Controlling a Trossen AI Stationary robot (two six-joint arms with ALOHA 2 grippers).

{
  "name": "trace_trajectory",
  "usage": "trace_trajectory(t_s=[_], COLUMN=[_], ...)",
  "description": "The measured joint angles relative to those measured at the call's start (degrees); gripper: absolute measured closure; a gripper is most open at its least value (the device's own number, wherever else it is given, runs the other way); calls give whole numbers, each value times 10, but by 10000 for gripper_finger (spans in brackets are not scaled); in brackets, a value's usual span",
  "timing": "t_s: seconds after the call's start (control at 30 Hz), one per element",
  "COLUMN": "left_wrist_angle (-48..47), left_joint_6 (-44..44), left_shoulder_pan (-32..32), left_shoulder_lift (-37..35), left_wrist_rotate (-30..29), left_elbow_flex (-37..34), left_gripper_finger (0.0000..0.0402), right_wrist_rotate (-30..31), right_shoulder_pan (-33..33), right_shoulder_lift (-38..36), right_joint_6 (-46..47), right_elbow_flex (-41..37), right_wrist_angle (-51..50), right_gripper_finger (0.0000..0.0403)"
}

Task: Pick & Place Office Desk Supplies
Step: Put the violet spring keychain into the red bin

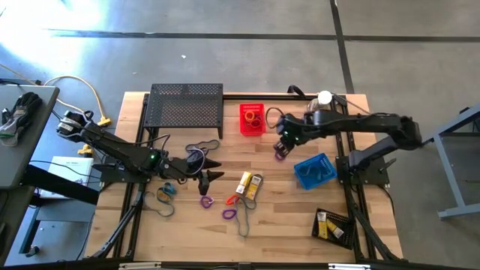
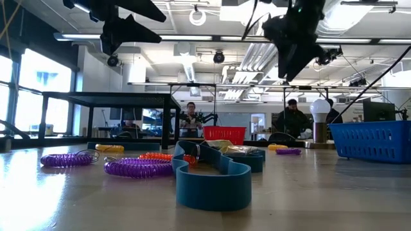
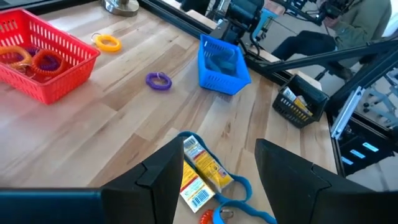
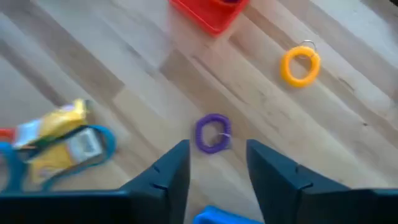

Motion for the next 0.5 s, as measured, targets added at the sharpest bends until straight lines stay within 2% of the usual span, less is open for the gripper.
trace_trajectory(t_s=[0.23,0.43,0.5], left_wrist_angle=[-1,-29,-38], left_joint_6=[49,29,28], left_shoulder_pan=[0,13,32], left_shoulder_lift=[0,0,0], left_wrist_rotate=[1,20,48], left_elbow_flex=[0,0,0], left_gripper_finger=[208,208,208], right_wrist_rotate=[-40,-54,-50], right_shoulder_pan=[-33,-43,-55], right_shoulder_lift=[58,91,93], right_joint_6=[-84,-129,-131], right_elbow_flex=[0,0,0], right_wrist_angle=[-1,-4,-11], right_gripper_finger=[202,203,210])
